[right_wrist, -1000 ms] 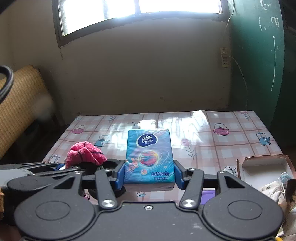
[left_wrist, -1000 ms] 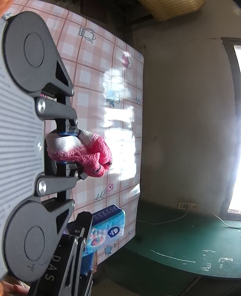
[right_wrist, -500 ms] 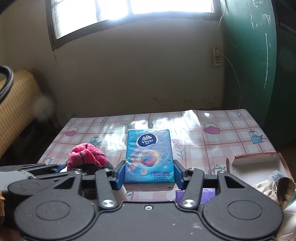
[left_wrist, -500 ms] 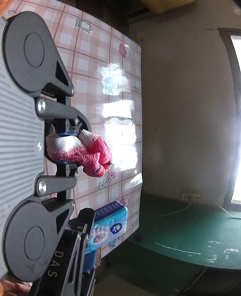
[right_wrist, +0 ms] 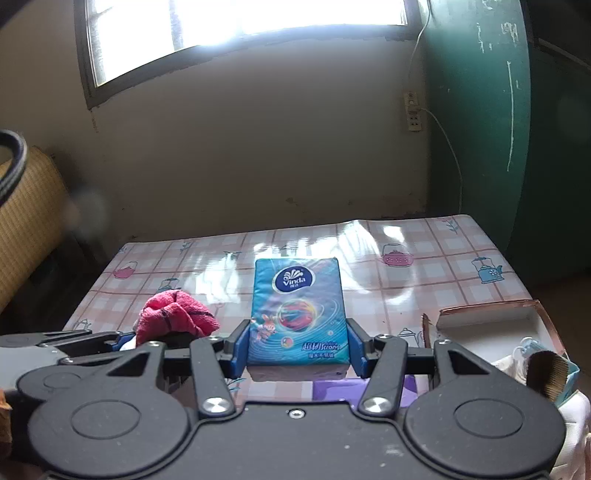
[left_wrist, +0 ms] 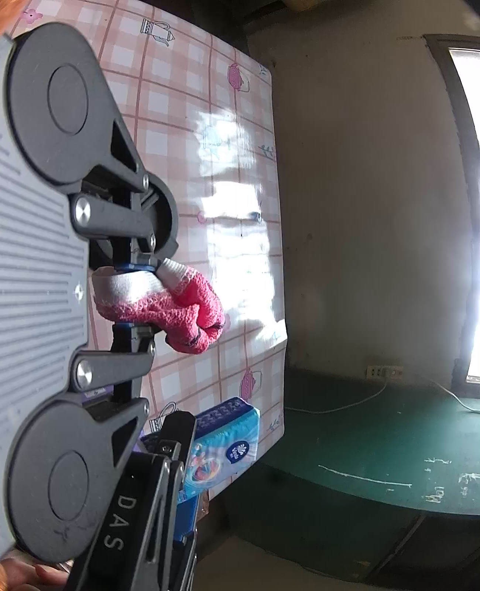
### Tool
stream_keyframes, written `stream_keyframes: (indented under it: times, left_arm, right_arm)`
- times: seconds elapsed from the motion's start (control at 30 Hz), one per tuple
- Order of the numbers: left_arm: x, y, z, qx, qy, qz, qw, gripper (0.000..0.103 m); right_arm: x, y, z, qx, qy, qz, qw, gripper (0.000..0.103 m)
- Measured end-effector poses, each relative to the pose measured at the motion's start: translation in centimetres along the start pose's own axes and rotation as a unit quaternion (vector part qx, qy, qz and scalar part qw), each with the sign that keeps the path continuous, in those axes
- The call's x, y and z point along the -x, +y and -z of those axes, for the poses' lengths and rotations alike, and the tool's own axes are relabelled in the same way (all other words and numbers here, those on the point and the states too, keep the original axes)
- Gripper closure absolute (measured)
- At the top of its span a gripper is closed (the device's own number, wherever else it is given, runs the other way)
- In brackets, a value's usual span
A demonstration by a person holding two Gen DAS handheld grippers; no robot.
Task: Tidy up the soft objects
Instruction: 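Carry the sock and tissue pack with both grippers toward the box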
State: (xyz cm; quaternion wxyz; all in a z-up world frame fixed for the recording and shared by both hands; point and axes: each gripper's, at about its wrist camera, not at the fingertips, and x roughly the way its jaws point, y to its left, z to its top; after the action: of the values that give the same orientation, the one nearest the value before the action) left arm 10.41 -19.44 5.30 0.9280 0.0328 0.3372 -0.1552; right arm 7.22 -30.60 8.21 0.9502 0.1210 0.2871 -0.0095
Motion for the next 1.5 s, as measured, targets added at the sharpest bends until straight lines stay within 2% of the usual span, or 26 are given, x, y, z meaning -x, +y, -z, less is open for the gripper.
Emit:
stream_keyframes:
  times: [1.5]
  left_arm:
    - [-4.0,-9.6,-0.1,-0.057,0.013,0.066,0.9961,0.078]
  right_arm:
    - [2.1,-11.1,0.5,-0.041,-0.006,0.064,0.997,0.04]
